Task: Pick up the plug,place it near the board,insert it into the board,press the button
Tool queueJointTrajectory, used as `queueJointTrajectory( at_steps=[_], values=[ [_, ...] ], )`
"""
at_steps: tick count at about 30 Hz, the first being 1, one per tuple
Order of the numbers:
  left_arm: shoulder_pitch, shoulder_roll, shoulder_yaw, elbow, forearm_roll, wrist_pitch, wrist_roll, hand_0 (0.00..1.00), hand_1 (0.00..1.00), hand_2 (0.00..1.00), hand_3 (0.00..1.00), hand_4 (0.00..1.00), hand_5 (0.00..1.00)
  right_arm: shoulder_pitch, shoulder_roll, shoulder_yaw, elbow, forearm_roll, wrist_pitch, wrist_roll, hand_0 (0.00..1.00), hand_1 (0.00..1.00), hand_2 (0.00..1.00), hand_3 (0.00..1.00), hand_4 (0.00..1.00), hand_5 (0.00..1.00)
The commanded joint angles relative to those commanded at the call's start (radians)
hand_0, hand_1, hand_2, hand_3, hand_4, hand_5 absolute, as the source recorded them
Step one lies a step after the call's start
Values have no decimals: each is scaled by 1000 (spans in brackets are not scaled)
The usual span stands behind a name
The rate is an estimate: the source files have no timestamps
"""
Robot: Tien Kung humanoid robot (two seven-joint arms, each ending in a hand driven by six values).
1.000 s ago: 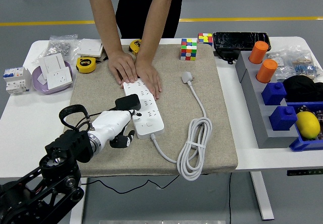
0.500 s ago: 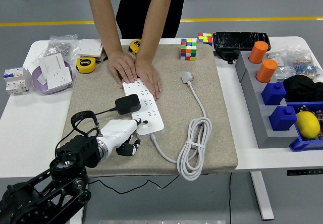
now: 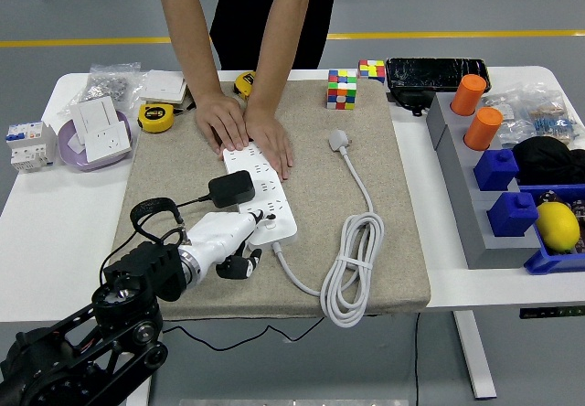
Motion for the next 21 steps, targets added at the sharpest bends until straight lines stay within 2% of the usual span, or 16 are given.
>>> queueJointTrajectory(
  at_steps=[10,11,12,17,18,21],
  values=[
    [1,8,1,33,4,-26,14,144,55,155,897,441,51,-1,-1,2,0,-1,-1,0,772,683,705,683,998,835],
    [-1,9,1,35,5,-41,21,144,55,155,897,441,51,0,-1,2,0,-1,-1,0,772,683,705,683,998,835],
    [-1,9,1,37,5,-47,23,145,55,154,853,436,51,0,-1,2,0,-1,-1,0,772,682,705,683,998,835],
    [-6,12,5,41,-7,-76,29,145,55,154,853,436,51,2,-1,2,0,1,-1,0,772,682,705,683,998,835],
    [-7,12,6,42,-7,-81,30,145,55,154,769,429,49,2,-1,3,0,-1,-1,-1,773,683,705,683,998,835],
    [-4,13,3,38,-3,-66,20,145,55,154,769,429,49,1,0,1,0,2,-1,0,773,683,705,683,998,835]
  ],
)
